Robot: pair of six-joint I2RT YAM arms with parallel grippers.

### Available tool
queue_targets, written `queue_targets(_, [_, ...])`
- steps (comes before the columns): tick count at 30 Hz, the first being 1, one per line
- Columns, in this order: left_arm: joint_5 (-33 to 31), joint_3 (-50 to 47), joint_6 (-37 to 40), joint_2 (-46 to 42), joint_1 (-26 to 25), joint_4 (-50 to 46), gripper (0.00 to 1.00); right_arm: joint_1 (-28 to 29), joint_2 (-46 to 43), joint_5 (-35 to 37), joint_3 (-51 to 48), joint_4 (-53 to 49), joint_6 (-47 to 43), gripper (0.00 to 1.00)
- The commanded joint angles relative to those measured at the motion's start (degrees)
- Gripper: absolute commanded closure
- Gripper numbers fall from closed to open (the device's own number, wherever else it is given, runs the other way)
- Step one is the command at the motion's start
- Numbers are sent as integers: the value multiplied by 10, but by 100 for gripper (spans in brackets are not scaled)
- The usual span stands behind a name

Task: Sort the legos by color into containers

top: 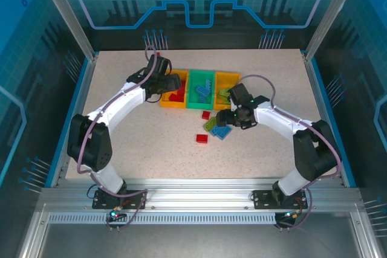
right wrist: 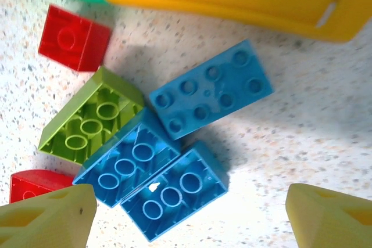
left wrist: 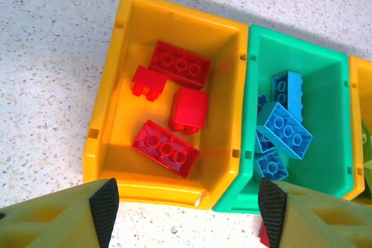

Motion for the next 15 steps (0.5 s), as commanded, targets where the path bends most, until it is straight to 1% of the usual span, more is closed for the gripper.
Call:
queue_targets(1, [-5, -4, 7, 1, 30, -5, 28, -29, -25, 6, 21, -20, -15, 16])
queue_targets(3, [-4, 6, 9, 11, 46, -4, 20, -43, -33, -3, 22, -18, -22, 19])
queue_targets(4, [3, 19, 12, 21, 56, -6, 18, -50, -37, -2, 23, -19, -24, 19])
queue_targets(7, [23, 85, 21, 82, 86, -33, 13, -72, -34, -5, 35, -24, -35, 20])
queue_targets(11, [27, 201, 63, 183, 104, -63, 13, -97, -22, -8, 52, -25, -51, 21])
queue_targets(15, [28, 313, 66, 286, 114, -75, 13, -113, 12, -10, 76, -28, -60, 21])
